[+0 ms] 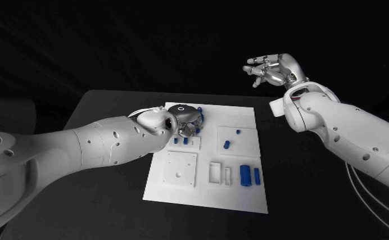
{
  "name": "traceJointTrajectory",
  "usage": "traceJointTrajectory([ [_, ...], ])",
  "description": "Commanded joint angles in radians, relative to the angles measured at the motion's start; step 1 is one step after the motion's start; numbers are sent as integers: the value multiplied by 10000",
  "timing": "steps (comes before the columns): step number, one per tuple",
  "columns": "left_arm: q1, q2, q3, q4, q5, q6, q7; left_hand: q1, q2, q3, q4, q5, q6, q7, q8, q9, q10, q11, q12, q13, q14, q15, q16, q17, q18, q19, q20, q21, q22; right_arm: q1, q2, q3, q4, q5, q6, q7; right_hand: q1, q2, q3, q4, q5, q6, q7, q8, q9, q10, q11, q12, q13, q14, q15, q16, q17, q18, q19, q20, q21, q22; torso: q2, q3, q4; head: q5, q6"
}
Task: Assemble the parts on the task board
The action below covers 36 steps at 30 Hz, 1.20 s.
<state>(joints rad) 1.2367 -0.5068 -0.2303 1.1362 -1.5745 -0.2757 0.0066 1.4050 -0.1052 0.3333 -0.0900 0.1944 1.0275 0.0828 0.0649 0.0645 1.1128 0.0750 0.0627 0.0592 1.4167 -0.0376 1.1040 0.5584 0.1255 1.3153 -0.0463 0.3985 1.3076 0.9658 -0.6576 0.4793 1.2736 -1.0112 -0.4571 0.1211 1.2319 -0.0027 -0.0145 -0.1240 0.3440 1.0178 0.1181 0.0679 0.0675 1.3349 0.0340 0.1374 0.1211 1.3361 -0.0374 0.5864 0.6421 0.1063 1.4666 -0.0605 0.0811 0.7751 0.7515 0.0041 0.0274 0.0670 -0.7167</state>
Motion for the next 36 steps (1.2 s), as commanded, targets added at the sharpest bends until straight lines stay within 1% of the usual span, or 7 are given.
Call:
traceJointTrajectory([
  [1, -8, 50, 6, -14, -54, -250, 29, -65, -12, 13, 51, -23, -117, -33, -25, -17, -16, -15, -45, -9, 16, 37, 39, -12, 82, -58, 11, 33, 173, -3, 4, 4, 26, 18, 135, 123, -95, -15, 27, 31, -10, 68, 26, -45, -7, -16, 14, -32, -14, -27, 69, -24, -16, 10, 301, 92, 53, -13, -17, 8, 9, 10, -18],
  [8, -15, 73, 7, -44, -4, -234, 31, -104, -14, -22, 147, -97, -74, -31, -21, -14, 53, -32, -44, -9, 17, 14, 47, -25, 62, -55, -6, 21, 165, -3, 15, 4, 20, 18, 132, 129, -92, -18, 24, 31, -19, 80, 25, -48, -8, -26, 17, -36, -27, -29, 70, -23, -17, 10, 301, 91, 61, -33, -15, 17, 10, 4, -12],
  [10, -16, 83, 7, -55, 5, -200, 28, -49, -23, -33, 229, -102, -27, -26, -23, -16, 81, -44, -43, -9, 16, -3, 59, -41, 11, -48, -46, -9, 156, -3, 18, 4, 16, 18, 132, 130, -92, -18, 24, 31, -19, 80, 25, -48, -8, -26, 17, -36, -27, -29, 70, -23, -17, 10, 301, 91, 61, -33, -12, 17, 10, -7, -15],
  [14, -19, 110, 7, -74, 15, -121, 26, -37, 81, 7, 296, -127, 337, 80, 8, 1, 506, -130, -40, -6, 19, -33, 76, -43, 6, -33, -59, 9, 177, -3, 21, 4, 14, 18, 135, 131, -92, -18, 24, 31, -19, 80, 25, -48, -8, -26, 17, -36, -27, -29, 70, -23, -17, 10, 301, 91, 61, -33, -8, 20, 5, 3, -25],
  [19, -32, 149, 7, -114, 18, -3, 1, 0, 188, -20, 327, -135, 679, 116, -6, 1, 849, -187, -42, -5, 23, -34, 90, -46, -15, -38, -72, 34, 187, -3, 22, 4, 14, 18, 141, 129, -76, -9, 33, 23, -30, 95, 23, -49, -9, -28, 14, -30, -43, -35, 71, -22, -19, 9, 296, 92, 76, -72, -6, 14, 5, -7, -27],
  [30, -146, 260, 7, -271, 19, 93, -12, 25, 280, -116, 350, -149, 796, 138, -17, -4, 934, -197, -41, -4, 16, -20, 95, -61, -12, -62, -61, 60, 184, -3, 13, 4, 19, 18, 152, 123, -71, -2, 42, 16, -25, 115, 18, -46, -8, -16, 9, -21, -47, -35, 67, -20, -19, 8, 295, 90, 86, -92, -8, 7, 1, -39, -59],
  [36, -164, 246, 7, -270, 23, 32, -2, 86, 430, -237, 351, -141, 1119, 170, -3, 7, 1313, -239, -39, -1, 13, 20, 109, -71, 13, -68, -32, 88, 185, -3, 16, 4, 14, 18, 153, 123, -77, 13, 53, 16, -27, 124, 16, -48, -9, -11, 7, -17, -53, -37, 66, -19, -21, 5, 291, 89, 96, -113, -12, 14, 17, -54, -77],
])
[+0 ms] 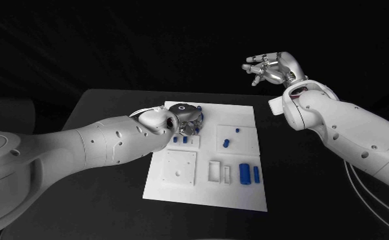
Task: Assemble the parts on the task board
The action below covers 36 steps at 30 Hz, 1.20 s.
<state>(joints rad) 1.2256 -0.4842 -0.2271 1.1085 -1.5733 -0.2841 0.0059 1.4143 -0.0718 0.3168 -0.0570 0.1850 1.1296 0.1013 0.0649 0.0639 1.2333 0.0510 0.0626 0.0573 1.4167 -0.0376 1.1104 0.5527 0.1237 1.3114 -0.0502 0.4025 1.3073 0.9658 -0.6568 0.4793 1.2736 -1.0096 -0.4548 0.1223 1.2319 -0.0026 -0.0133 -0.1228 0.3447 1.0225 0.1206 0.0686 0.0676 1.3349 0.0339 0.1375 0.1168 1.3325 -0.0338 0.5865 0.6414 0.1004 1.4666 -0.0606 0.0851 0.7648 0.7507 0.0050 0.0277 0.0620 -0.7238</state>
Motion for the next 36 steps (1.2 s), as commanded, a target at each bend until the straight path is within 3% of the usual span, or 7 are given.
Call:
traceJointTrajectory([
  [1, -54, 12, -24, 11, 22, 99, 12, -3, 114, -94, 20, -43, 135, -16, -6, 13, 139, -5, -39, 18, 11, 18, 45, -17, 34, -26, 9, 54, 189, -4, 11, 4, 13, 3, 130, 110, -77, 13, 42, 4, -33, 77, -8, -54, -10, -11, 8, -18, -9, 0, 30, -20, -14, 64, 291, 89, 56, -9, -6, 4, 14, -4, -5],
  [9, -61, -168, -14, 217, 173, -238, 71, 27, 257, -267, 2, -9, 323, -37, -15, 10, 268, -21, -41, 17, 21, 27, 64, -64, 61, -16, 23, 95, 187, -4, 13, 4, 11, 3, 126, 113, -77, 13, 42, 4, -33, 77, -8, -54, -10, -11, 8, -18, -9, 0, 30, -20, -14, 64, 291, 89, 56, -9, -11, -4, 8, 8, 3],
  [14, -63, -348, 52, 444, 331, -388, 107, 46, 283, -293, -22, 4, 375, -44, -22, 7, 301, -27, -43, 16, 24, 23, 73, -86, 61, -8, 16, 113, 189, -4, 9, 4, 5, 3, 123, 114, -77, 13, 42, 4, -33, 77, -8, -54, -10, -11, 8, -18, -9, 0, 30, -20, -14, 64, 291, 89, 56, -9, -15, -4, 13, 9, 24],
  [19, -64, -534, 229, 690, 538, -488, 114, 59, 299, -297, -36, 1, 370, -39, -21, 6, 286, -21, -44, 16, 22, 26, 81, -99, 62, -11, 15, 122, 189, -5, -1, 4, 3, 3, 124, 114, -91, 16, 75, -4, -29, 95, -13, -55, -11, -5, 1, -9, -14, -5, 27, -21, -18, 59, 286, 85, 86, -63, -12, -5, 16, 13, 49],
  [27, -90, -993, 619, 1187, 976, -401, 21, 45, 285, -306, -42, -8, 312, -26, -25, 3, 218, 3, -46, 14, 17, 37, 91, -121, 64, -11, 17, 137, 188, -6, -22, 4, -6, 3, 131, 119, -94, 22, 90, -12, -24, 106, -15, -57, -12, 3, -2, -4, -14, -5, 25, -20, -19, 58, 285, 83, 97, -80, -14, 5, 31, 15, 49],
  [36, -94, -1570, 718, 1548, 1086, -184, -115, -16, 238, -339, 18, -68, 253, -23, -25, 1, 168, 19, -45, 14, 8, 53, 91, -151, 67, -34, 37, 128, 178, -10, -37, 4, -50, 3, 149, 105, -97, 26, 113, -29, -13, 119, -12, -55, -11, -56, 17, -56, -48, -15, 36, -26, -23, 59, 274, 90, 100, -103, -12, 0, 35, 7, 15],
])
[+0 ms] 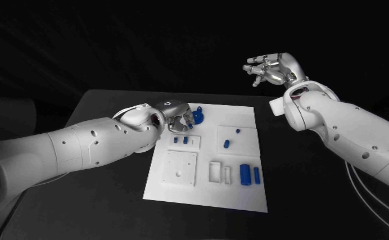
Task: Assemble the parts on the task board
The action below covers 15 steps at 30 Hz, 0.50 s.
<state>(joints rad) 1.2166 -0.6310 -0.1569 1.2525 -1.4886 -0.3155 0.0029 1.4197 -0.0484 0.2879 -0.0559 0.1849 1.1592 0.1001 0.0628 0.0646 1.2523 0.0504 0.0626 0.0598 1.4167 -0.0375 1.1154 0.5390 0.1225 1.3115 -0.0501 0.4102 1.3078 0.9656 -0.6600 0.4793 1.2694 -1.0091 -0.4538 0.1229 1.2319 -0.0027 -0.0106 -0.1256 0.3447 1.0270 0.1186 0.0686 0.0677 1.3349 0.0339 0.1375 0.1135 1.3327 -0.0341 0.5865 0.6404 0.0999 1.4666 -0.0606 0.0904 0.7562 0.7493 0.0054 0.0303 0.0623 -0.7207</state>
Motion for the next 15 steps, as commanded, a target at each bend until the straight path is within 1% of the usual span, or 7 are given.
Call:
traceJointTrajectory([
  [1, -4, -152, 18, 129, 241, 147, -97, -52, -2, -46, 16, -65, -49, -9, -1, -5, -28, 27, -45, -11, 9, 57, 43, -23, 82, -39, 42, 48, 173, -9, -8, 4, -11, -2, 142, 99, -97, 26, 85, -1, -13, 74, 8, -56, -11, -55, 18, -56, -14, -17, 38, -26, -14, 64, 274, 90, 47, -17, 3, -5, 1, 6, -16],
  [4, -4, -263, 20, 140, 240, 182, -123, -31, -5, -41, 21, -65, -43, -7, -1, -5, -22, 26, -43, -11, 11, 61, 47, -30, 87, -42, 48, 48, 174, -12, -11, 4, -17, -2, 149, 98, -97, 26, 85, -1, -13, 74, 8, -56, -11, -55, 18, -56, -14, -17, 38, -26, -14, 64, 274, 90, 47, -17, -1, -5, -5, 31, -13],
  [8, -4, -364, 19, 92, 199, 211, -152, -12, -3, -36, 26, -60, -37, -8, -1, -5, -17, 24, -43, -11, 9, 60, 49, -35, 91, -45, 52, 48, 176, -14, -15, 4, -22, -2, 152, 98, -97, 26, 85, -1, -13, 74, 8, -56, -11, -55, 18, -56, -14, -17, 38, -26, -14, 64, 274, 90, 47, -17, 3, -10, -12, 29, -14],
  [15, -5, -447, 19, 8, 156, 244, -174, 7, -8, -34, 29, -57, -33, -6, 0, -4, -22, 28, -45, -11, 11, 64, 54, -39, 95, -48, 56, 49, 177, -15, -16, 3, -30, -2, 155, 97, -114, 26, 124, -33, -16, 95, 6, -56, -12, -30, 18, -103, -60, -12, 37, -22, -16, 72, 275, 92, 68, -45, 5, -9, -16, 29, -27],
])
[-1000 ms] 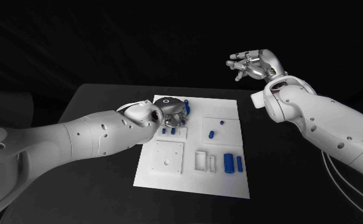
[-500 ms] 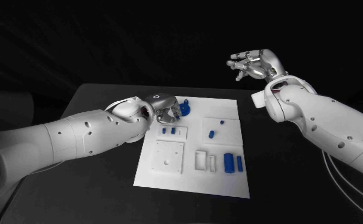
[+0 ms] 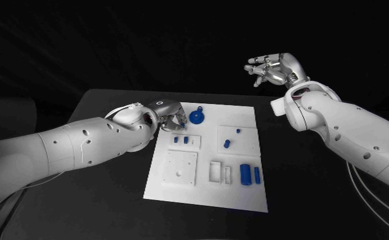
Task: Assemble the parts on the task board
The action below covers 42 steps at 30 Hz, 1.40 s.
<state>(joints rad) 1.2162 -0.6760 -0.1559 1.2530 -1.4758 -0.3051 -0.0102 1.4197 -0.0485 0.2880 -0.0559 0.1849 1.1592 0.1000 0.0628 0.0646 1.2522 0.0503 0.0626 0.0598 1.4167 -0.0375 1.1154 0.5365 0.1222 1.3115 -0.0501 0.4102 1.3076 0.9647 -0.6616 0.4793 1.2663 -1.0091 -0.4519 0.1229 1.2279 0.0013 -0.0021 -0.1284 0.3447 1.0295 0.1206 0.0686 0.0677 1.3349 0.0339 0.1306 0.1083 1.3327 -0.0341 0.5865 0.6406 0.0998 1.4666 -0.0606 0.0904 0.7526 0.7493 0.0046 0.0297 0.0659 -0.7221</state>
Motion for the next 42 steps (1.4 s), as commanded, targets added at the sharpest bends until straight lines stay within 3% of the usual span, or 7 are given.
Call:
traceJointTrajectory([
  [1, -1, 1, 8, -1, 27, 156, -51, 7, -7, -34, 29, -57, -33, -6, 0, -4, -21, 29, -45, -11, 11, 64, 55, -13, 98, -48, 56, 50, 179, -7, 0, 3, 1, -3, 137, 97, -74, -14, 40, -5, -16, 70, -14, -56, -12, -30, 18, -35, -8, -12, 38, -22, -17, 73, 275, 93, 68, -9, 6, -1, -11, -7, -17],
  [24, -11, 160, -7, -194, 29, 386, -121, 71, -17, -41, 105, -57, -52, 3, -1, -4, -43, 37, -45, -11, 6, 80, 79, -55, 131, -66, 88, 65, 181, -7, 7, 3, 0, -4, 133, 97, -108, -15, 79, -35, -18, 91, -19, -55, -12, -15, 17, -62, -39, -10, 37, -18, -18, 74, 270, 92, 100, -51, 9, 6, -15, 6, -25],
  [42, -154, 346, -13, -364, 24, 572, -214, 78, -48, 6, 127, 37, -94, 16, -3, -5, -94, 54, -45, -11, -10, 90, 91, -78, 141, -83, 96, 77, 184, -7, 6, 3, -13, -22, 132, 94, -108, -15, 79, -35, -18, 91, -19, -55, -12, -15, 17, -62, -39, -10, 37, -18, -18, 74, 270, 92, 100, -51, 5, 11, -18, 6, -56],
])
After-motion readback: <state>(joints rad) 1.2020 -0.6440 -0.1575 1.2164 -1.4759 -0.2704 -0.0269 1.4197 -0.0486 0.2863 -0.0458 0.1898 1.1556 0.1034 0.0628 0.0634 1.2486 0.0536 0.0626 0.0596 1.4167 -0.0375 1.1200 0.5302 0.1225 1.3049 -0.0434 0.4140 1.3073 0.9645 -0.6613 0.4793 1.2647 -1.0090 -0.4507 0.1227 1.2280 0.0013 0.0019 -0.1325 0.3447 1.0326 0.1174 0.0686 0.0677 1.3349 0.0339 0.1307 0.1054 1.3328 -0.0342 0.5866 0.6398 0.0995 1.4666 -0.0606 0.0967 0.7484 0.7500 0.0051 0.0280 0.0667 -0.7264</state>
